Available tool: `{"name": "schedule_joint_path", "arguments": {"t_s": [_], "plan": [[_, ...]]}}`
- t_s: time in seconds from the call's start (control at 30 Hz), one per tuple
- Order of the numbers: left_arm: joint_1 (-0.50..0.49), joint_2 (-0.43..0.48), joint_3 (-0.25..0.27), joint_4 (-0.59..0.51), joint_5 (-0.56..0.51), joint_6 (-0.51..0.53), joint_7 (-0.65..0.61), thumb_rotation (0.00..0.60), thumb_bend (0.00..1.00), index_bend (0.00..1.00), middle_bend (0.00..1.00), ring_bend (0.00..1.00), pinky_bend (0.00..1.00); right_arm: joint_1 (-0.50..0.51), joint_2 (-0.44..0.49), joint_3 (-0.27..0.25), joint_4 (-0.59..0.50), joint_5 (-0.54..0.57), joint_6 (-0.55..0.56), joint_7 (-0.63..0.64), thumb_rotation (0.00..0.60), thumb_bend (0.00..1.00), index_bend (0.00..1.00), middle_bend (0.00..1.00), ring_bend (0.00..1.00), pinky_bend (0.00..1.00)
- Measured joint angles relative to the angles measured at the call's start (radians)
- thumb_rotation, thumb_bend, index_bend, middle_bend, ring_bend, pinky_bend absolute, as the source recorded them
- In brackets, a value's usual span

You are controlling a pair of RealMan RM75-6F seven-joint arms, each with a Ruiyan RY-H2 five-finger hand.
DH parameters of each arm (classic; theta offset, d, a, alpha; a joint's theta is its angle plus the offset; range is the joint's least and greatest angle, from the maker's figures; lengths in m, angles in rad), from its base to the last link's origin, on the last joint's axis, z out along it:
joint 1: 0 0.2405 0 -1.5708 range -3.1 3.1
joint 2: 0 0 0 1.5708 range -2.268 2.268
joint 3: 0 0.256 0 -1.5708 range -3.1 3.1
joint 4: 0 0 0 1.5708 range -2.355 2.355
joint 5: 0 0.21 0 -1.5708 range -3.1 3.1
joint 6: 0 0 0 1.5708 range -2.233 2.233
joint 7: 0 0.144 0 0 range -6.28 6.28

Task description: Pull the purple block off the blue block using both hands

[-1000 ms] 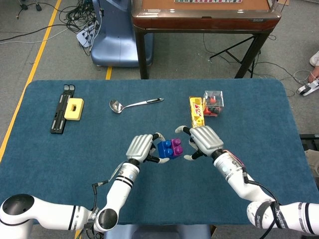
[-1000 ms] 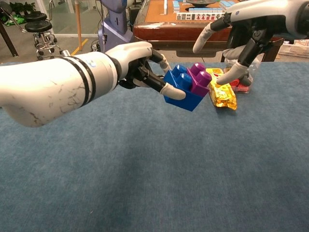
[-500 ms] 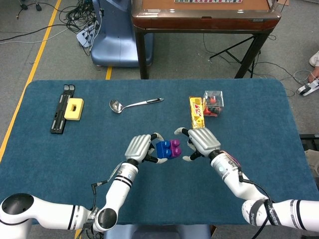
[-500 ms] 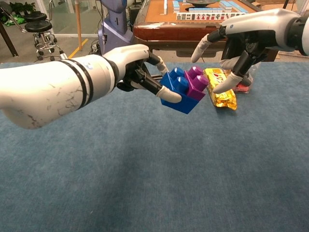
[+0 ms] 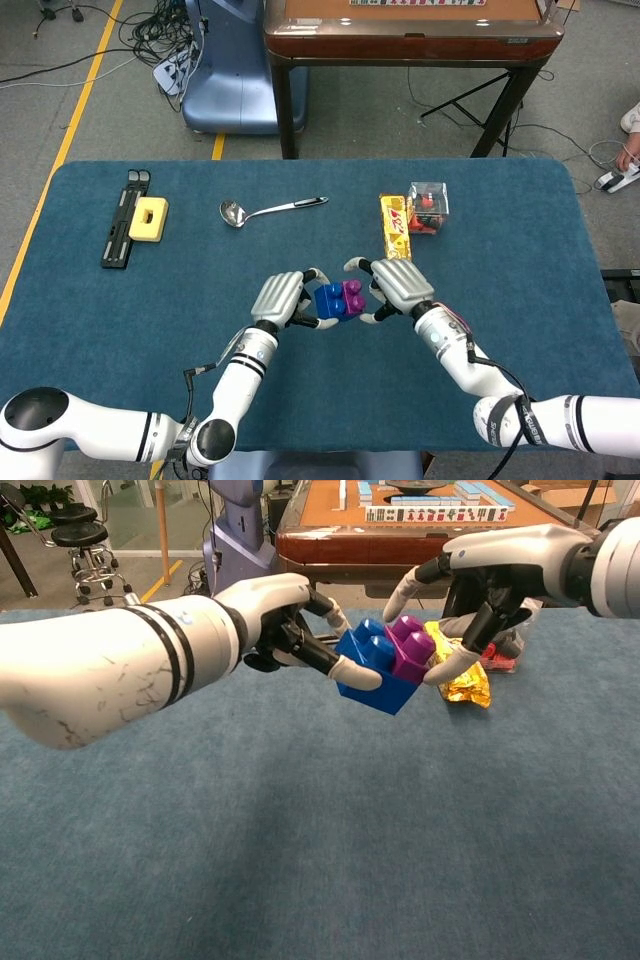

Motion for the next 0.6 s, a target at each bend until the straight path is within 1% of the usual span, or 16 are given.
{"name": "schedule_joint_path", "arguments": {"t_s": [0.43,0.5,0.6], "plan": [[-0.002,0.005,0.006,-0.014,0.011,0.009,-0.015,0.517,0.27,0.65,1.00,1.00,1.00,0.005,-0.029,0.000,0.023,-0.020,-0.002,0.028,0.600,0.00,0.39,1.00,1.00,1.00],[-0.002,0.006,0.009,-0.016,0.010,0.011,-0.015,0.518,0.27,0.65,1.00,1.00,1.00,0.004,-0.032,0.000,0.025,-0.024,-0.001,0.033,0.600,0.02,0.41,1.00,1.00,1.00],[-0.002,0.006,0.013,-0.014,0.011,0.010,-0.017,0.520,0.27,0.65,1.00,1.00,1.00,0.003,-0.037,0.000,0.031,-0.034,-0.005,0.043,0.600,0.13,0.46,1.00,1.00,1.00]]}}
